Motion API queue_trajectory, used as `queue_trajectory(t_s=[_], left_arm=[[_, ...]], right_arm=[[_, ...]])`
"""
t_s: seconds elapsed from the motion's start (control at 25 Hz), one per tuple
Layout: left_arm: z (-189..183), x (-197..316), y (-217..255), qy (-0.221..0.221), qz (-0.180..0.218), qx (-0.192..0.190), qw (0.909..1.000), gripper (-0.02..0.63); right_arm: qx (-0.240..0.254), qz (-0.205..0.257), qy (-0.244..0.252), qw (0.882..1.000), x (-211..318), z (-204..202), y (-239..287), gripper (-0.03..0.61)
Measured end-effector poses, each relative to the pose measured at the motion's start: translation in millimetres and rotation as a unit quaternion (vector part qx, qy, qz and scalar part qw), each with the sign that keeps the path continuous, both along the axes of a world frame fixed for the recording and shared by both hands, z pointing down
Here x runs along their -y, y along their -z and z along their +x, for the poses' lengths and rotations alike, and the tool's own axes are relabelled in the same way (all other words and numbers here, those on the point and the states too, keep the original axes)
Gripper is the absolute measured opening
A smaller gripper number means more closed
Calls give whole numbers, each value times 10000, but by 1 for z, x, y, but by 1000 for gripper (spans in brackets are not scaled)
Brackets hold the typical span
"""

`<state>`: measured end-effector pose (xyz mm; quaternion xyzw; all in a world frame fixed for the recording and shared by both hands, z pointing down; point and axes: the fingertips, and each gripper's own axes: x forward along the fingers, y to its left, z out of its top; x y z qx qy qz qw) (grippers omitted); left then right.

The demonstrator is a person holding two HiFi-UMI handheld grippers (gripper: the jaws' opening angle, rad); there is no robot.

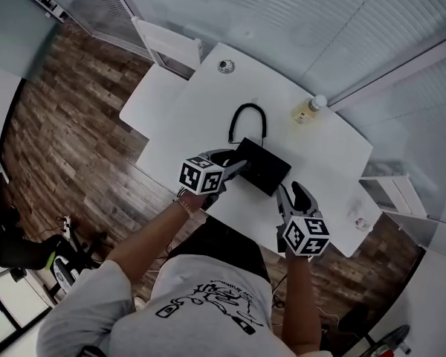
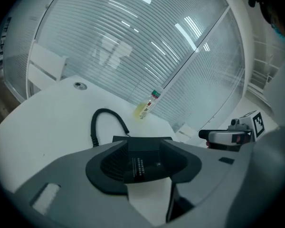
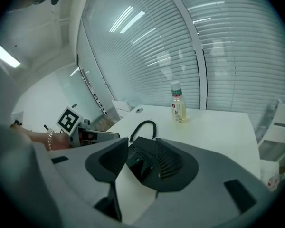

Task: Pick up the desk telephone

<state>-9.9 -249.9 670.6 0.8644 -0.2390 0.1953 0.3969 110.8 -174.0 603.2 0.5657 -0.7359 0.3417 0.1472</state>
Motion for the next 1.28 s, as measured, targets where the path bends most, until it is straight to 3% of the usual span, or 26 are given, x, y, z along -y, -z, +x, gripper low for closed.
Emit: queue_trajectory(t_s=[0.24, 0.56, 0.84, 1.28], left_arm=[[-4, 6, -53, 83, -369, 145, 9992, 253], [-7, 0, -92, 214, -751, 196, 9968, 273], [-4, -5, -97, 294, -892, -29, 9956, 270], [-5, -10, -83, 167, -831, 46, 9964, 235]], right_arm=[[334, -498, -129, 9981, -3, 3, -51, 203], [849, -894, -264, 9920, -8, 1, -96, 221], [1196, -1093, -128, 9867, -9, -10, -114, 213], [1501, -1183, -160, 9814, -12, -9, -103, 190]])
